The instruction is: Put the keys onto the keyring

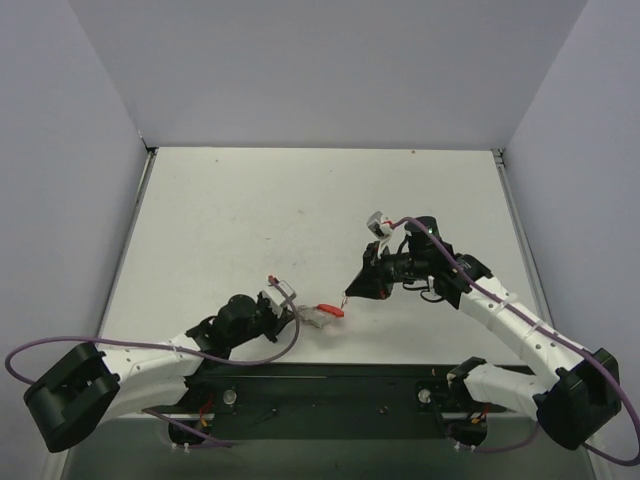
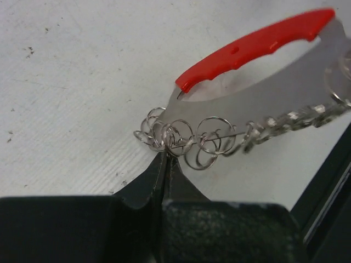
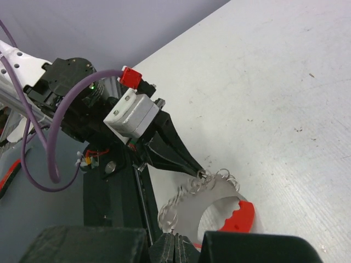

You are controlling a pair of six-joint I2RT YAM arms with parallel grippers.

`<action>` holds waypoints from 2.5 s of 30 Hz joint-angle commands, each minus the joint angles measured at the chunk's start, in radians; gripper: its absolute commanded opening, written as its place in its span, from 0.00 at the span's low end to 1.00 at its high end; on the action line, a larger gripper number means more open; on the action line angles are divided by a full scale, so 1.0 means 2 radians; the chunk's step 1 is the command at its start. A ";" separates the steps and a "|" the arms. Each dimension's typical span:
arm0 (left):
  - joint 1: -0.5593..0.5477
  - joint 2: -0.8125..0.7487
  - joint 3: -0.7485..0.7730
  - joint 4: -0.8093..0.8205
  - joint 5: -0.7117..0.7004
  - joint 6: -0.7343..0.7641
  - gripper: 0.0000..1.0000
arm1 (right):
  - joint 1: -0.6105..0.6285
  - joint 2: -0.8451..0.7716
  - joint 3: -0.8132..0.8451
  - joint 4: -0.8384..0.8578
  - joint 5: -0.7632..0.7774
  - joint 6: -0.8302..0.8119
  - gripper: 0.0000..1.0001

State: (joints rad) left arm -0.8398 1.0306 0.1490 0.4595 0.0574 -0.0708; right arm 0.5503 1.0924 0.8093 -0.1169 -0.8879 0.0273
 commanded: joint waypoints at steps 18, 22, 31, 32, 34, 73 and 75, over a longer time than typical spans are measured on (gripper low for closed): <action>-0.056 -0.053 0.138 -0.208 -0.080 -0.121 0.92 | -0.007 0.019 -0.005 0.021 0.005 -0.004 0.00; -0.055 0.003 0.202 -0.294 -0.059 -0.176 0.93 | -0.013 0.024 -0.007 0.024 0.010 0.002 0.00; -0.046 0.039 0.232 -0.359 -0.029 -0.259 0.88 | -0.033 0.027 -0.020 0.032 0.016 0.016 0.00; -0.046 0.032 0.230 -0.361 -0.018 -0.265 0.88 | -0.034 0.028 -0.021 0.032 0.015 0.017 0.00; -0.045 0.013 0.226 -0.374 -0.017 -0.287 0.79 | -0.034 0.028 -0.023 0.033 0.015 0.019 0.00; -0.001 0.154 0.237 -0.313 0.069 -0.274 0.35 | -0.040 0.035 -0.023 0.042 0.008 0.029 0.00; 0.000 0.148 0.236 -0.313 0.070 -0.274 0.32 | -0.040 0.037 -0.022 0.042 0.006 0.029 0.00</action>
State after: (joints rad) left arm -0.8486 1.3624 0.5884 -0.1986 0.1837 -0.6365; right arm 0.4774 1.1576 0.7601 -0.0635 -0.8497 0.0856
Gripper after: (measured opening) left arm 0.352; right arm 0.024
